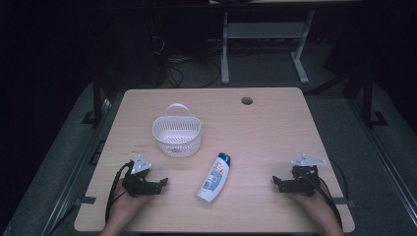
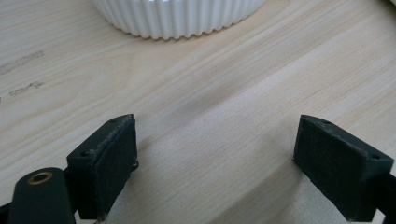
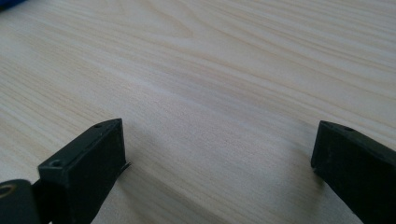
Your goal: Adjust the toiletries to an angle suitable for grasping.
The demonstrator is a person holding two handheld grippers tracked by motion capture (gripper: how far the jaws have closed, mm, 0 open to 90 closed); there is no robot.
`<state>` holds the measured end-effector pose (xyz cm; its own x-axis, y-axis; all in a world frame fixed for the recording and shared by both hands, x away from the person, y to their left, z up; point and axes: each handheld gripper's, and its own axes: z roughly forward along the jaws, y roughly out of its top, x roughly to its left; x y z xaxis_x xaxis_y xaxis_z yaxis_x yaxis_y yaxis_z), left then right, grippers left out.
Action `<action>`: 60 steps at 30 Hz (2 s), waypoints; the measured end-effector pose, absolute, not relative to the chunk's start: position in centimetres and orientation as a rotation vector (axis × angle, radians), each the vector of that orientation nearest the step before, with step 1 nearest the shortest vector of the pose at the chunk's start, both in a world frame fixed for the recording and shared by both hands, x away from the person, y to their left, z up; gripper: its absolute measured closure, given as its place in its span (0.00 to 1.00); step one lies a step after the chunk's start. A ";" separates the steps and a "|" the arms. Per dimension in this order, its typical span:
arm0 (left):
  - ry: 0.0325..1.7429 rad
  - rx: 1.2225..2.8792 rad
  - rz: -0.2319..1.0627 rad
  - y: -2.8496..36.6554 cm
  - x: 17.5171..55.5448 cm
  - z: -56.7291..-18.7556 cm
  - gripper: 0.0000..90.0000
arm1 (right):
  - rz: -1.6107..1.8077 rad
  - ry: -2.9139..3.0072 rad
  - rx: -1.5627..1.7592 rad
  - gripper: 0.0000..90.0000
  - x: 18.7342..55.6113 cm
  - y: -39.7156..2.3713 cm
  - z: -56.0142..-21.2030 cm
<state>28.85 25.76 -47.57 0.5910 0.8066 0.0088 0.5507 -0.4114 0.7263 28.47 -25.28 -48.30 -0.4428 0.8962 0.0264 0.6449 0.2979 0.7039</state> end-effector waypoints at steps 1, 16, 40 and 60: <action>1.071 2.123 0.472 25.8 28.9 -47.6 0.15 | 0.927 2.199 1.383 0.03 28.5 -25.3 -48.3; 1.035 2.176 0.434 25.8 28.8 -46.6 0.31 | 0.929 2.204 1.376 0.03 28.5 -25.3 -48.3; 0.813 2.292 0.200 21.2 30.8 -42.8 1.00 | 0.930 2.209 1.373 0.03 28.5 -25.4 -48.3; 0.661 2.336 0.131 16.2 30.4 -44.4 1.00 | 0.935 2.219 1.357 0.03 28.6 -25.4 -48.3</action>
